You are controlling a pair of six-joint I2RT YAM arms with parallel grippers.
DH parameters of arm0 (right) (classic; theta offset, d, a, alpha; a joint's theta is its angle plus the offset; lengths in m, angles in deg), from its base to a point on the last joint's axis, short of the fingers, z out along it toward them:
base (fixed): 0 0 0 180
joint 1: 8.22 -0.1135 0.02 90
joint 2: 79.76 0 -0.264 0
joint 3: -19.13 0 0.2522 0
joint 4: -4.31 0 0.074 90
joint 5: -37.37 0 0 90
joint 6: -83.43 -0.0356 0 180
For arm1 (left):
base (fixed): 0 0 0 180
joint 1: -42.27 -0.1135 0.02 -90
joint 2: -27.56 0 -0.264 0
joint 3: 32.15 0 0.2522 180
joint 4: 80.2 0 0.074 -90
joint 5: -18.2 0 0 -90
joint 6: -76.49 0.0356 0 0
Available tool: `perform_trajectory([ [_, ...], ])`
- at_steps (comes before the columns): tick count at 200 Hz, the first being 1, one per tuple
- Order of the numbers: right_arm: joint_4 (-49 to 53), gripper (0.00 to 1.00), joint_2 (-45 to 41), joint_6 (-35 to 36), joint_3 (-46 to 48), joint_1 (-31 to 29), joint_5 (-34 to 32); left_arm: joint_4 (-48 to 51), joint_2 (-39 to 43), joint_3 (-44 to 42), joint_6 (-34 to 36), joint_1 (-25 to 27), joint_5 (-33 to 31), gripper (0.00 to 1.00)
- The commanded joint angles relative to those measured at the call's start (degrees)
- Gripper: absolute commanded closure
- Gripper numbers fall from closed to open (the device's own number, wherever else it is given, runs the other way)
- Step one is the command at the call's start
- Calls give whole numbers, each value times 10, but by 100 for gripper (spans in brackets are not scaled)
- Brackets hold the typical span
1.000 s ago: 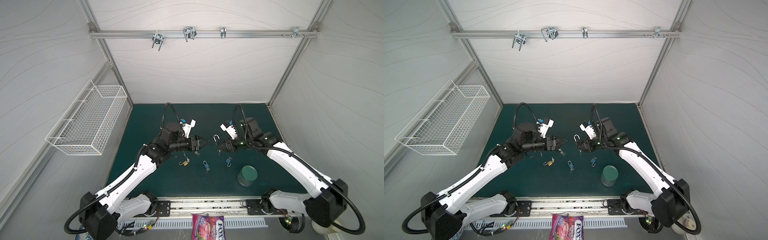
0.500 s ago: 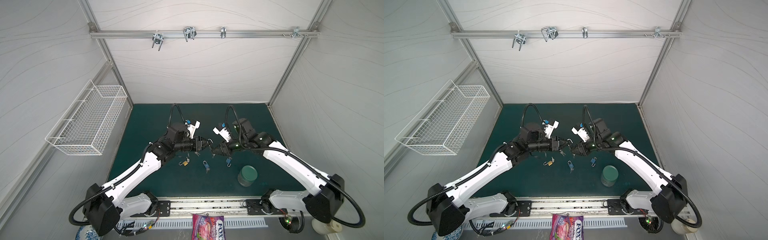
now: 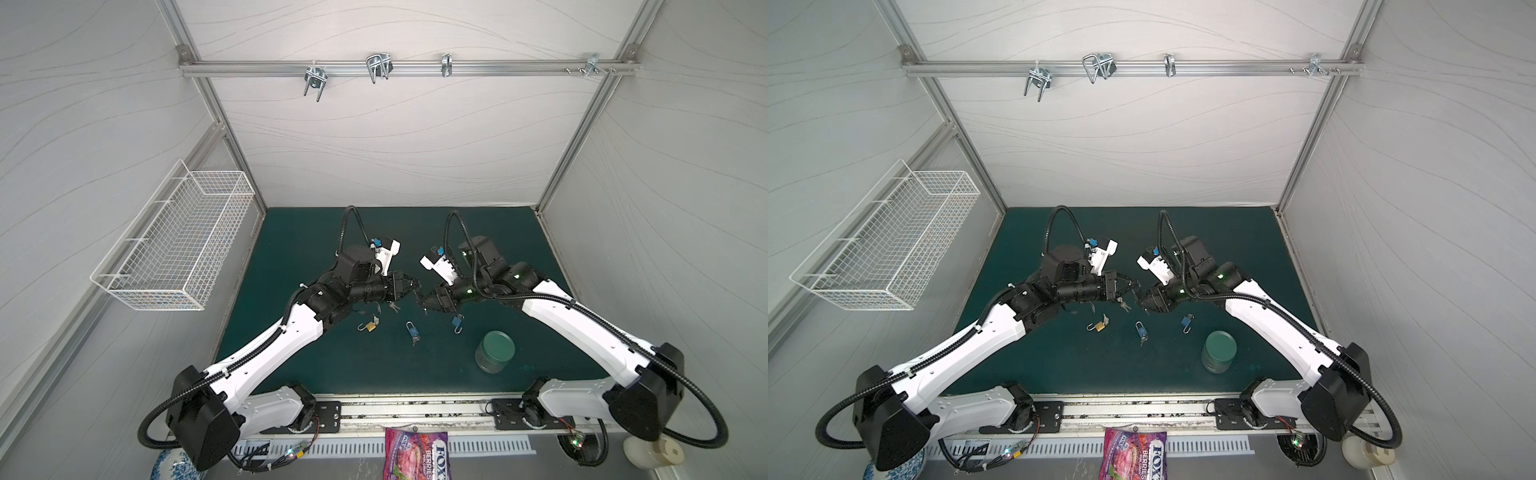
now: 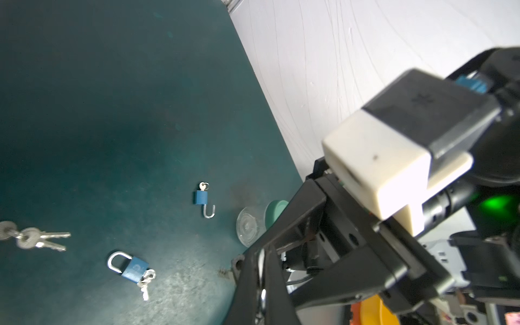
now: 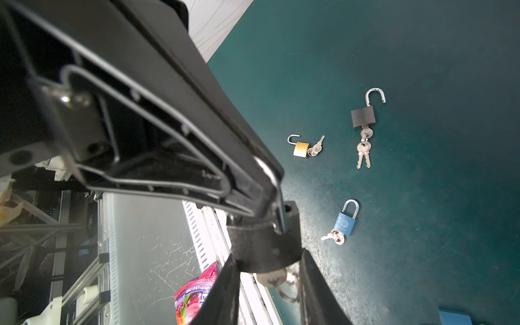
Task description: Lock with the key
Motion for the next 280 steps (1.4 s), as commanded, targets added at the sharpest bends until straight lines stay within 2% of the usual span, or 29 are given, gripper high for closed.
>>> perform_trajectory([
  [1, 10, 84, -25, 18, -24, -4, -29, 7, 21, 27, -9, -2, -39, 100],
  [2, 9, 80, -28, 18, -24, -3, -32, 7, 22, 27, -10, -2, -40, 100],
  [15, -5, 57, -51, 19, -22, -3, -55, 14, 33, 29, -22, -2, -51, 100],
  [38, -70, 21, -111, 12, 8, -3, -120, 20, 47, 37, -54, -2, -70, 100],
  [53, -162, 3, -156, 29, 68, -4, -162, 24, 51, 44, -83, -2, -87, 100],
  [58, -182, 1, -168, 42, 84, -3, -171, 26, 53, 46, -94, -2, -94, 100],
  [84, -238, 1, -209, 77, 122, -4, -194, 25, 58, 48, -162, -2, -127, 100],
  [118, -327, 1, -208, 99, 152, -4, -114, 6, 57, 49, -240, -1, -148, 100],
  [138, -378, 3, -191, 92, 162, -7, -101, -15, 54, 47, -286, -1, -149, 100],
  [165, -466, 18, -159, 72, 178, -11, -75, -61, 51, 37, -332, -2, -133, 100],
  [190, -511, 27, -127, 65, 177, -14, -57, -82, 48, 40, -350, -2, -120, 100],
  [247, -529, 54, -90, 51, 163, -21, -39, -92, 48, 43, -363, -1, -111, 100],
  [280, -524, 65, -81, 47, 162, -20, -31, -98, 46, 43, -368, -1, -110, 100],
])
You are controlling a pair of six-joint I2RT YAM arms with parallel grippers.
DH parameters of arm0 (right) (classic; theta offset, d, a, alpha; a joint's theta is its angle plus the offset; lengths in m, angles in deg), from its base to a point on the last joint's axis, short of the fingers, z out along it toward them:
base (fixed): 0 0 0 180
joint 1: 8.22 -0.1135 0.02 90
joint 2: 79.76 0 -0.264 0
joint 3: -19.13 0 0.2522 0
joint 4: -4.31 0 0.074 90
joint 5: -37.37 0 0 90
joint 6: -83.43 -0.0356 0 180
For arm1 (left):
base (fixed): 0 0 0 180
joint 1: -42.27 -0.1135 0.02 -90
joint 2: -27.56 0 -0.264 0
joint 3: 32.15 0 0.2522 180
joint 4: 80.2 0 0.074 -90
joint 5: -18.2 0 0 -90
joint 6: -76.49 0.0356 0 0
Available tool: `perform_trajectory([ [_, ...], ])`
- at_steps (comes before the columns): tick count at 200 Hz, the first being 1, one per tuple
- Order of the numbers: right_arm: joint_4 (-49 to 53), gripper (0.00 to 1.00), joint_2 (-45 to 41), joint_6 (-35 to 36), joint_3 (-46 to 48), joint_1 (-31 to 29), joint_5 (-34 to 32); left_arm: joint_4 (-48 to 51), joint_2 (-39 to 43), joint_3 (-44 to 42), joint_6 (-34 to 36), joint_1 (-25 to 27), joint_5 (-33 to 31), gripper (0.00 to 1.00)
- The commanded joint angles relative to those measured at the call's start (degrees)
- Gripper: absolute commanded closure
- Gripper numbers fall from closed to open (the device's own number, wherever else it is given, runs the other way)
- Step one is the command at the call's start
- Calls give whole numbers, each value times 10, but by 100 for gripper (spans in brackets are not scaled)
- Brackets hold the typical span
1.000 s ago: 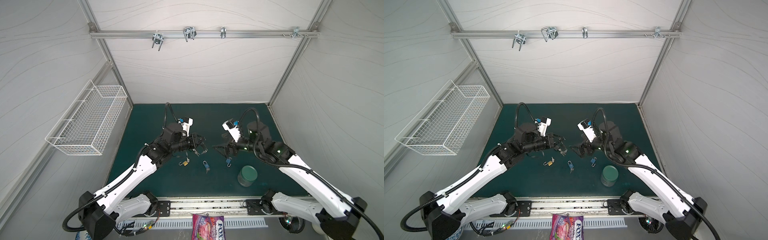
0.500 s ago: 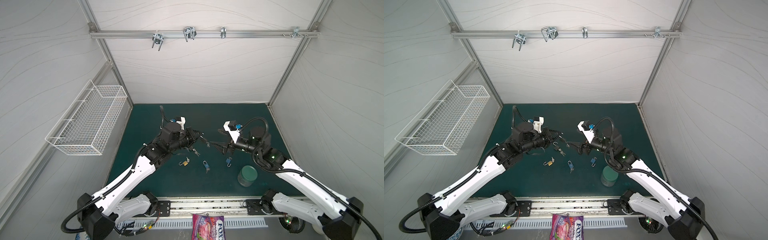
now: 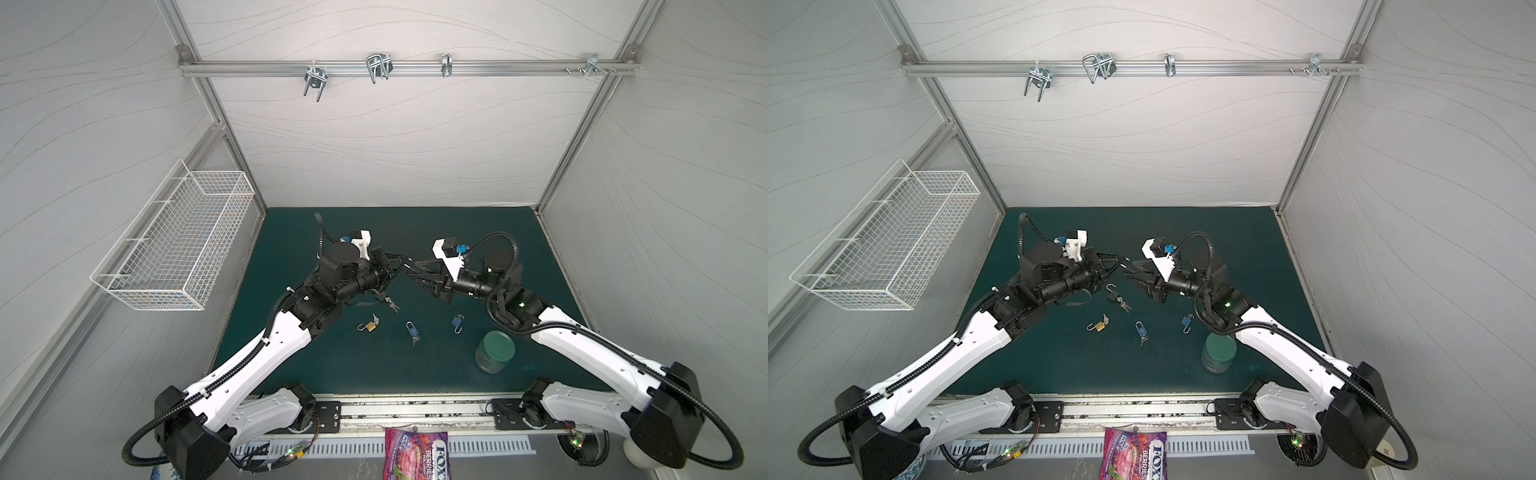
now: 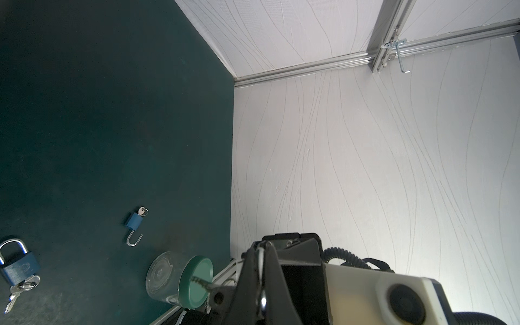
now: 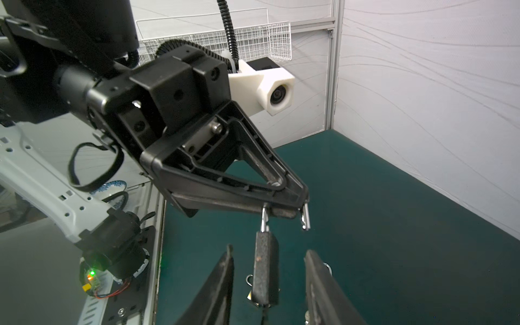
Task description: Lock with the key
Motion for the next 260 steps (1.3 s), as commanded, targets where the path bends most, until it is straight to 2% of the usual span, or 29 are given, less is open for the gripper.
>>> perform_trajectory([
  [1, -21, 65, 7, 0, -15, -3, 17, -48, -2, 26, -18, -1, 8, 100],
  [67, 12, 100, -1, -15, -24, -5, 3, -50, 9, 14, -17, -2, -2, 100],
  [81, 38, 100, -9, -19, -34, -5, -9, -50, 10, 14, -9, -2, -2, 100],
  [86, 48, 100, -12, -21, -38, -5, -17, -46, 13, 15, -3, -3, -2, 94],
  [109, 116, 100, -36, -5, -54, -5, -43, 18, 24, 39, 67, -30, 1, 55],
  [116, 140, 100, -44, -1, -60, -4, -53, 49, 28, 48, 96, -43, 3, 47],
  [123, 170, 100, -47, 1, -70, 2, -55, 77, 32, 57, 124, -61, 7, 43],
  [140, 259, 100, -42, 13, -110, 20, -19, 96, 41, 68, 205, -95, 33, 43],
  [157, 330, 100, -37, 21, -141, 30, 12, 119, 36, 92, 298, -106, 73, 45],
  [187, 388, 100, -20, 4, -180, 66, 131, 127, 13, 122, 422, -106, 180, 52],
  [209, 430, 100, 4, 2, -217, 74, 195, 119, -9, 146, 472, -105, 258, 52],
  [230, 446, 100, 21, -1, -239, 73, 236, 121, -38, 181, 487, -104, 327, 52],
  [260, 425, 100, 24, -21, -243, 74, 255, 133, -65, 203, 507, -82, 371, 51],
])
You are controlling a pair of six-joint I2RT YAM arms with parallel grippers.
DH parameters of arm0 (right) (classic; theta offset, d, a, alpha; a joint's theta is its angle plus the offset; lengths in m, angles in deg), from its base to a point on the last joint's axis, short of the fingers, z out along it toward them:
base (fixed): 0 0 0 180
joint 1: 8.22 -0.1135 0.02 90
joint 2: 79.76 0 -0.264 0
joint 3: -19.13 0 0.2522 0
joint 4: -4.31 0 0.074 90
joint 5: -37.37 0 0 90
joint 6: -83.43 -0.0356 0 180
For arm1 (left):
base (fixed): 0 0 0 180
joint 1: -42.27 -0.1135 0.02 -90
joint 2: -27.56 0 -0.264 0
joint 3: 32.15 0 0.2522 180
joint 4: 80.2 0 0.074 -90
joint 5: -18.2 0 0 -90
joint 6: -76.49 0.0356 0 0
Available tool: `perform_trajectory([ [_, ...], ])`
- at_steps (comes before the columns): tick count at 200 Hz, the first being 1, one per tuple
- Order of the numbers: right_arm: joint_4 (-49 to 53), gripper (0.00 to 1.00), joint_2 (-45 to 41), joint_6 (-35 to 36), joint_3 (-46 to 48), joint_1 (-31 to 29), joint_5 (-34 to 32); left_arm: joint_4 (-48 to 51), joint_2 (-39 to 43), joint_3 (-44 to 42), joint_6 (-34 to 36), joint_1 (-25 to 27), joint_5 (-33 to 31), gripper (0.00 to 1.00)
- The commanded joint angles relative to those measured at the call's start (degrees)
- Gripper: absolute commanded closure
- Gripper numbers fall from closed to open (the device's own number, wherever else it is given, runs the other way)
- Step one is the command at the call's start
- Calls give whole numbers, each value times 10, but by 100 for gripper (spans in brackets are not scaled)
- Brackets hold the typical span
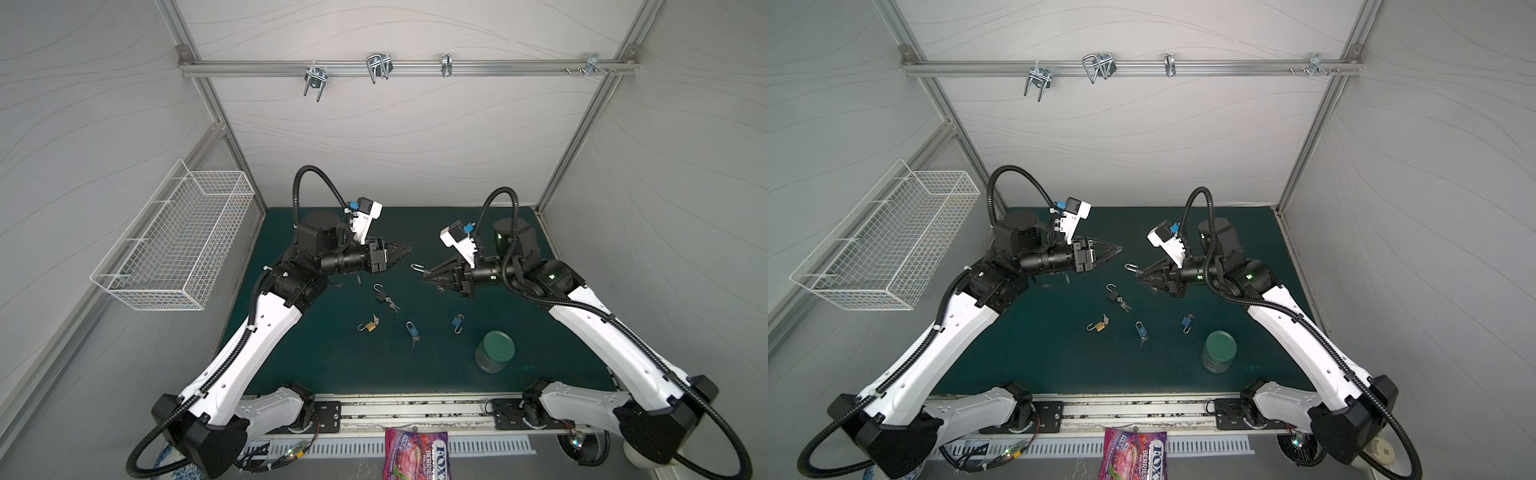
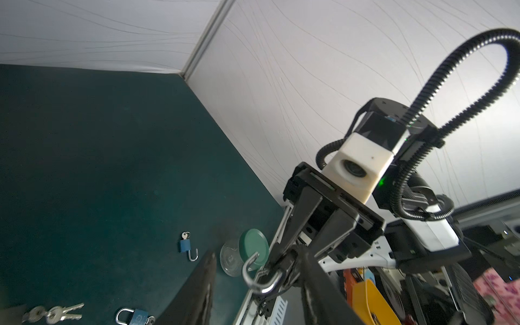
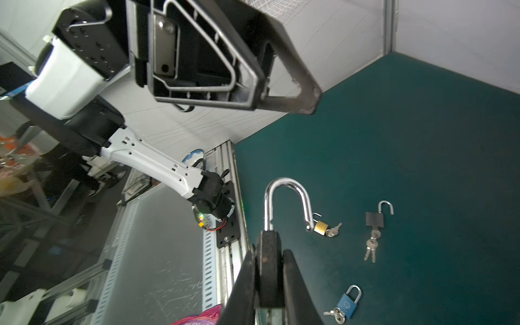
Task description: Lock with the key
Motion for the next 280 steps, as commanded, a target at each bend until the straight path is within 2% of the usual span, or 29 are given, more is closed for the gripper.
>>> perform_trajectory([
  [1, 7, 100, 0, -11, -17, 1, 60, 1, -10, 33, 53, 19, 83, 51],
  [25, -1, 100, 0, -16, -16, 2, 52, 30, -28, 46, 81, 45, 102, 51],
  [52, -8, 100, -9, -23, -18, 10, 36, 48, -32, 46, 92, 51, 102, 51],
  [94, -44, 100, -31, -52, 6, 35, 25, 37, -25, 37, 90, 51, 112, 59],
  [128, -39, 100, -30, -46, 4, 36, 44, 47, -28, 43, 93, 50, 97, 66],
  [187, -37, 100, -47, -42, 12, 40, 36, 50, -23, 38, 95, 50, 81, 78],
  [243, -39, 100, -58, -45, 13, 42, 42, 48, -22, 32, 96, 50, 75, 80],
  [280, -46, 100, -61, -62, 12, 45, 62, 53, -18, 33, 101, 50, 71, 89],
])
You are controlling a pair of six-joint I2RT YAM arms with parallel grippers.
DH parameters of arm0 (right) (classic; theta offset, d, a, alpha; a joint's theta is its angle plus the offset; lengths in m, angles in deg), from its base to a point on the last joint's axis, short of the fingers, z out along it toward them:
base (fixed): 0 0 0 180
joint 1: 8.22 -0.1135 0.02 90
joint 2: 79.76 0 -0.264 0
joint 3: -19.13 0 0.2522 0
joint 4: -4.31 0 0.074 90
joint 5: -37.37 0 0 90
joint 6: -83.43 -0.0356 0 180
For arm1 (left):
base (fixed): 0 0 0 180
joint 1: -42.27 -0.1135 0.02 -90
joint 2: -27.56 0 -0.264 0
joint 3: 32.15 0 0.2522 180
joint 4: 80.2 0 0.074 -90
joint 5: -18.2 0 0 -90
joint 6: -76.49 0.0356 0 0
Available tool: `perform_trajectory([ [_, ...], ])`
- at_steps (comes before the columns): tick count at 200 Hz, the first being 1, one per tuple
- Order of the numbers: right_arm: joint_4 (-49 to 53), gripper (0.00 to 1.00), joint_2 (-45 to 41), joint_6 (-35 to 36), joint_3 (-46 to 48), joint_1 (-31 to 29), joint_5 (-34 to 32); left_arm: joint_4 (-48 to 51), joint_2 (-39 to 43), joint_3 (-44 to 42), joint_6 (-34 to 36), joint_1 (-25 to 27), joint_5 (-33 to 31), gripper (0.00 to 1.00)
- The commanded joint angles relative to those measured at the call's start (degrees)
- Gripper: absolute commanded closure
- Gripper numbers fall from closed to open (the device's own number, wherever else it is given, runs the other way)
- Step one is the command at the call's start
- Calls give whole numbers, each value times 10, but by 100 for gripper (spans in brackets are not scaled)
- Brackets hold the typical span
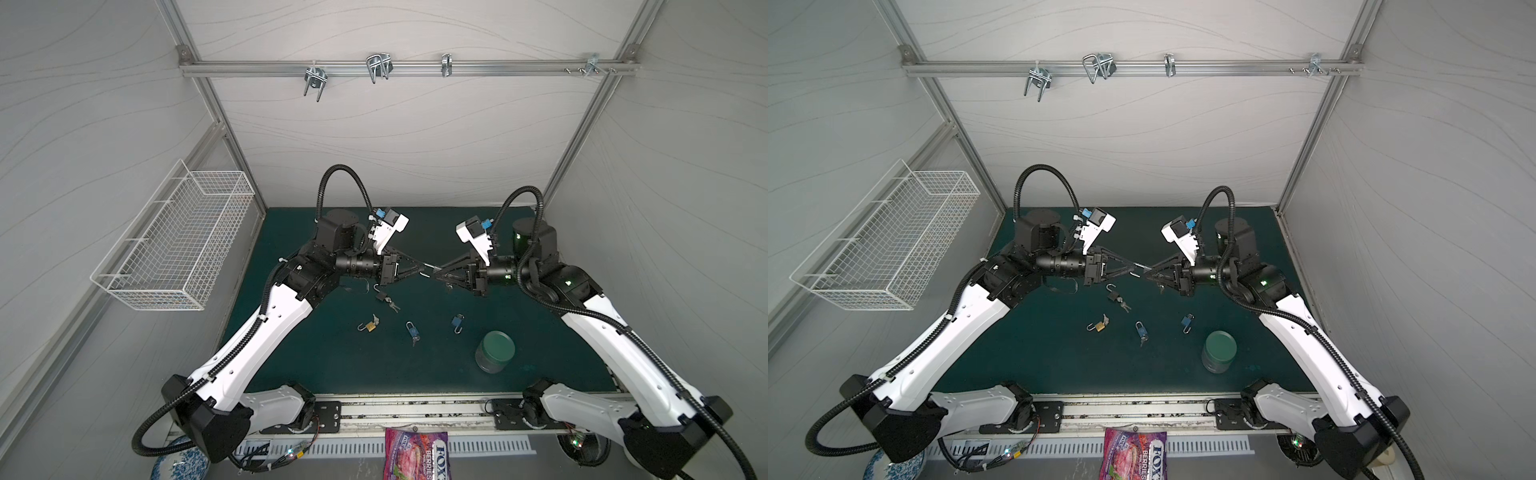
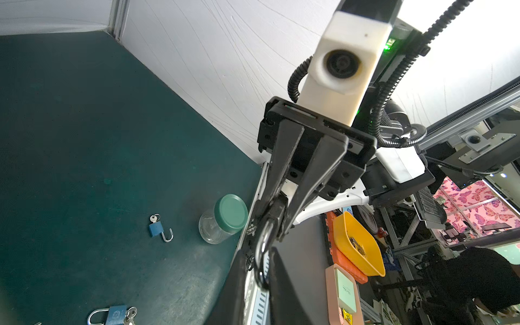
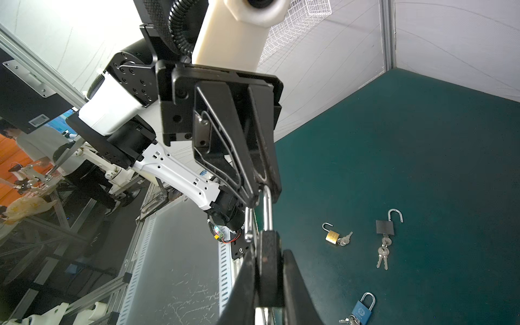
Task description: Lock with the key
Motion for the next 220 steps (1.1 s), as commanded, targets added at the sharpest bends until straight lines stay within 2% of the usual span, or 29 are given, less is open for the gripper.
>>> perform_trajectory([
  [1, -21, 100, -16, -11, -1, 4, 28, -3, 12, 10, 16, 2, -3, 90],
  [25, -28, 100, -18, -27, -1, 5, 35, -4, 17, 7, 20, 2, -5, 100],
  [53, -65, 100, -20, -58, 6, 5, 53, -27, 20, 4, 0, 2, -6, 100],
  [87, -145, 58, -36, -102, 36, 5, 53, -133, 37, -28, -81, 2, -4, 100],
  [107, -194, 49, -47, -125, 58, 3, 36, -179, 40, -41, -117, 1, 2, 100],
  [128, -241, 49, -60, -149, 83, 2, 17, -187, 42, -45, -126, 2, -3, 100],
  [162, -258, 48, -59, -158, 100, 2, 1, -218, 48, -58, -154, 1, -9, 100],
  [196, -279, 60, -52, -173, 105, -3, 10, -222, 52, -60, -159, 2, -12, 100],
  [220, -261, 61, -48, -163, 98, -3, 7, -226, 54, -59, -160, 2, -17, 100],
])
